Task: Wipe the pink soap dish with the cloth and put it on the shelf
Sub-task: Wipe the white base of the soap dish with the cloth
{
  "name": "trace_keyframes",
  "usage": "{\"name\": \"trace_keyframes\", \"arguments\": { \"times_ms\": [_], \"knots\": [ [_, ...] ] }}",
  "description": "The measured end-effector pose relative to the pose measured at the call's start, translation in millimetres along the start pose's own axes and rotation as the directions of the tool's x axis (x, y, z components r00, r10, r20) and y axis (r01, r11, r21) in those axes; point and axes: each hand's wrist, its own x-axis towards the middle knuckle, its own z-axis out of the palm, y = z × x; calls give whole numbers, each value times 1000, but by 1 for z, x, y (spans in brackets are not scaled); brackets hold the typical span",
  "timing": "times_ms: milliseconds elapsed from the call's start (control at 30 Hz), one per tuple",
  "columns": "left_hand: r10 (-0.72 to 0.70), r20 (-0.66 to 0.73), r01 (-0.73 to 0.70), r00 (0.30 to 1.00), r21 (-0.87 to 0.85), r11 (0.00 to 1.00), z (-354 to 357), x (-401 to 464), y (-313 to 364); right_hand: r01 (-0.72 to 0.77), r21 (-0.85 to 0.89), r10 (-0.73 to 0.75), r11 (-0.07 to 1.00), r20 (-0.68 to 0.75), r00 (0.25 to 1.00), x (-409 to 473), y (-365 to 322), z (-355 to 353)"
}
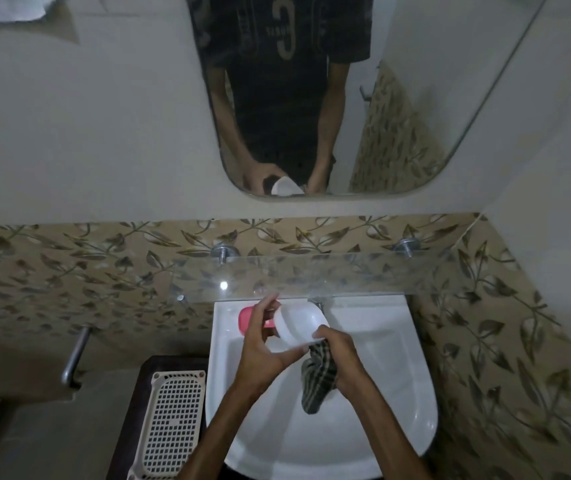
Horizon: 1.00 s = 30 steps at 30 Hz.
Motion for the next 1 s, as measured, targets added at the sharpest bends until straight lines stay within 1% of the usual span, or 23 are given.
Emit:
{"name": "trace_keyframes", "arguments": {
  "times_ms": [33, 67, 100, 133, 167, 200, 233, 300, 333, 367, 433, 500, 533, 600, 667, 733, 767, 800, 833, 900, 933, 967, 1000],
  "knots": [
    [-45, 15, 46, 999, -93, 995, 3, 0, 7, -1, 23, 0, 1000, 36, 999, -5, -5, -2],
    [-101, 43, 109, 994, -239, 965, 5, -1, 15, 4, 42, -8, 999, 77, 997, -10, -9, -4],
    [-173, 83, 192, 981, -421, 886, 8, -1, 24, 21, 60, -28, 998, 117, 993, -14, -12, -6],
    [-247, 148, 284, 958, -616, 735, 10, -2, 32, 47, 73, -58, 996, 150, 987, -18, -15, -8],
    [-302, 204, 347, 931, -748, 566, 12, -3, 39, 81, 74, -93, 994, 173, 980, -22, -18, -11],
    [-351, 248, 392, 903, -810, 437, 14, -4, 45, 121, 58, -130, 991, 198, 972, -26, -21, -14],
    [-395, 278, 428, 875, -826, 367, 16, -5, 49, 162, 28, -164, 986, 224, 961, -29, -24, -16],
    [-459, 271, 439, 846, -843, 311, 24, -9, 56, 242, -43, -222, 969, 264, 939, -34, -29, -19],
    [-468, 257, 422, 845, -859, 289, 28, -11, 59, 274, -67, -248, 959, 264, 932, -36, -30, -20],
    [-454, 247, 398, 856, -875, 276, 32, -14, 64, 298, -82, -270, 951, 251, 930, -38, -33, -22],
    [-374, 246, 359, 894, -893, 272, 36, -18, 72, 328, -94, -302, 940, 222, 927, -41, -38, -24],
    [-283, 257, 341, 924, -888, 309, 37, -19, 79, 369, -113, -341, 923, 208, 917, -45, -40, -26],
    [-268, 255, 339, 929, -878, 337, 38, -20, 81, 393, -132, -364, 910, 199, 910, -48, -40, -26],
    [-285, 242, 338, 928, -869, 362, 41, -21, 88, 450, -184, -425, 874, 159, 891, -56, -41, -27],
    [-327, 194, 307, 925, -889, 340, 44, -22, 93, 516, -230, -520, 825, 47, 853, -63, -41, -29],
    [-365, 135, 254, 921, -919, 301, 45, -21, 97, 570, -231, -603, 788, -109, 790, -74, -44, -31],
    [-377, 119, 240, 919, -926, 292, 46, -20, 100, 603, -217, -637, 768, -155, 755, -79, -46, -33],
    [-388, 109, 236, 915, -925, 297, 46, -20, 102, 646, -193, -674, 738, -172, 718, -86, -50, -33],
    [-399, 102, 239, 911, -920, 310, 46, -19, 104, 694, -180, -717, 697, -165, 677, -93, -53, -33],
    [-413, 116, 272, 904, -899, 343, 49, -20, 109, 785, -174, -804, 594, -102, 586, -103, -60, -29],
    [-407, 134, 295, 904, -884, 363, 51, -20, 112, 807, -187, -827, 559, -66, 558, -107, -63, -26],
    [-392, 150, 309, 908, -871, 381, 53, -21, 117, 808, -220, -833, 546, -37, 553, -108, -65, -23],
    [-374, 165, 319, 913, -860, 398, 56, -22, 122, 793, -273, -826, 545, -14, 563, -109, -66, -19]
  ]
}}
